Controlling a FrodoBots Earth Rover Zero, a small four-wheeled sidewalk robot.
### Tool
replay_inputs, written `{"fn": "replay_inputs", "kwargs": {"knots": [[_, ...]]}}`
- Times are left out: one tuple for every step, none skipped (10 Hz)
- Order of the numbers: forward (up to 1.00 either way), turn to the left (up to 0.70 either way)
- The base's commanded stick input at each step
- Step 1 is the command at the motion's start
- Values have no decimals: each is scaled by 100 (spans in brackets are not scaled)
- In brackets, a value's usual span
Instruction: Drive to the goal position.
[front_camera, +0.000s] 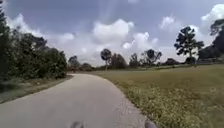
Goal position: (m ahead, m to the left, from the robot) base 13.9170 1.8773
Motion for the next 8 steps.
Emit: {"fn": "replay_inputs", "kwargs": {"knots": [[85, 6], [85, 0], [85, 3], [85, 27], [85, 33], [85, 27], [85, 4], [85, 0]]}}
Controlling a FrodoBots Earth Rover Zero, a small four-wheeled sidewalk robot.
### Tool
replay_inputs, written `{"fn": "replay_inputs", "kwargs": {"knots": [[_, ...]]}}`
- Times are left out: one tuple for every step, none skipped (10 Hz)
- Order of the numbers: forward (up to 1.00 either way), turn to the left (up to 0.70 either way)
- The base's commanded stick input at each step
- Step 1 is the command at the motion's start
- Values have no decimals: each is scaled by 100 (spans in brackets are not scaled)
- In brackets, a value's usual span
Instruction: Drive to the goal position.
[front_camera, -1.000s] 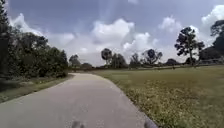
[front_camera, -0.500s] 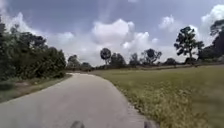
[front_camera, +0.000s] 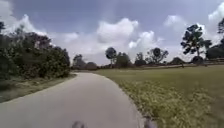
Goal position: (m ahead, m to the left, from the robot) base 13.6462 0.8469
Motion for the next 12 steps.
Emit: {"fn": "replay_inputs", "kwargs": {"knots": [[85, 0], [85, 0], [85, 0], [85, 0], [85, 0], [85, 0], [85, 0], [85, 0], [85, 9], [85, 17], [85, 17], [85, 16]]}}
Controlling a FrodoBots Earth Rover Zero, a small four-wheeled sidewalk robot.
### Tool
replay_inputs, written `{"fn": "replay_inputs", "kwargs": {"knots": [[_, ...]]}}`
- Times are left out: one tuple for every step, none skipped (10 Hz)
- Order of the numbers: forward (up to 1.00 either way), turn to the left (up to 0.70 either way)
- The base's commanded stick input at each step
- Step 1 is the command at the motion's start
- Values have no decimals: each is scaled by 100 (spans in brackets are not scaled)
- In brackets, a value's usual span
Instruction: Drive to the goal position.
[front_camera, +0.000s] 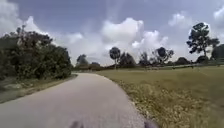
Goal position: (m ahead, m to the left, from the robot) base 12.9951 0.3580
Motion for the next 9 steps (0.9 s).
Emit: {"fn": "replay_inputs", "kwargs": {"knots": [[85, 16], [85, 21], [85, 34], [85, 5], [85, 0], [85, 0], [85, 0], [85, 0], [85, 0]]}}
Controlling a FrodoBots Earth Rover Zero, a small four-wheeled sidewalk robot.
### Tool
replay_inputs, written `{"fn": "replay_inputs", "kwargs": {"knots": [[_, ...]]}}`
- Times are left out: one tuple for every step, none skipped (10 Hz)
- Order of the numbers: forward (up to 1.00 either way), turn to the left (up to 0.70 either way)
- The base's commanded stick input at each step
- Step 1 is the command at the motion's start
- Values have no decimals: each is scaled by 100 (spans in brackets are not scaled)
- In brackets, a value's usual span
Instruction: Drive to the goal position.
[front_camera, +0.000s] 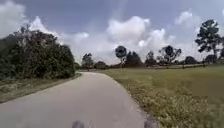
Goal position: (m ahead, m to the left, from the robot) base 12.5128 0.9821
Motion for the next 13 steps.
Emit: {"fn": "replay_inputs", "kwargs": {"knots": [[85, 0], [85, 0], [85, 0], [85, 0], [85, 0], [85, 0], [85, 0], [85, 0], [85, 0], [85, 0], [85, 0], [85, 0], [85, 0]]}}
